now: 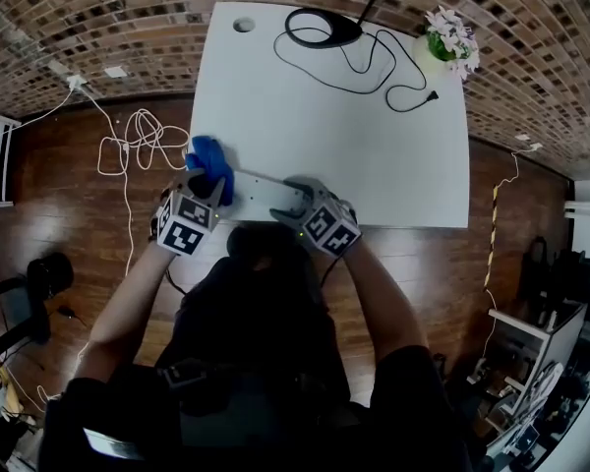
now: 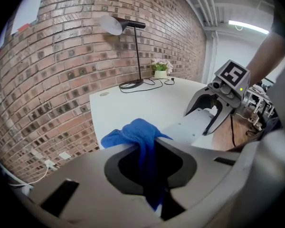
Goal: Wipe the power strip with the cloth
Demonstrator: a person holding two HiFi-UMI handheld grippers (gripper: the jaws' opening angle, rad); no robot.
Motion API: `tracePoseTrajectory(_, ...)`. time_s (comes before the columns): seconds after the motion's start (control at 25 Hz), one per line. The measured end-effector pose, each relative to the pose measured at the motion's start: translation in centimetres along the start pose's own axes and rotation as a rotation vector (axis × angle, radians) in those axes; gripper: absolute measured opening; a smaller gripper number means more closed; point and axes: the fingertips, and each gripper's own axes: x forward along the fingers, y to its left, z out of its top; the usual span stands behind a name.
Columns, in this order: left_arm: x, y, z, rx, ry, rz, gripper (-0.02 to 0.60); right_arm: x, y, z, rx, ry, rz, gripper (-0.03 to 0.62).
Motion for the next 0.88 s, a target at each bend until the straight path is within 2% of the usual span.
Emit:
tracePoseTrajectory(0.24,2.0,-5.4,1.9,0.139,0.043,-0.1,0.057,-0.1,0.1,0.0,-0.011,-0.006,-0.001,0.293)
tracePoseTrajectory(0.36,3.2,-8.6,3.4,0.129,0.063,-0.163,0.057,-0.1,0.0,0.0,-0.027,-0.014,-0.012,0.293)
tracePoseTrajectory(0.56,4.8,-14.1,5.5,0.193,0.087,-0.234,0.057,-0.2,0.1,0.1,-0.056,-0.039,-0.025,0.291)
tracePoseTrajectory(0.72,5.4,-15.3,6.0,0.182,0.134,-0.239,0.057,-0.4,0.1,-0.1,-0.068,-0.047,-0.022,0.288)
tracePoseTrajectory(0.88,5.4,-15.2,6.0,0.118,0.161,-0.241,0.06,-0.3,0.3,-0.3,-0.074,-0.039,-0.004,0.285)
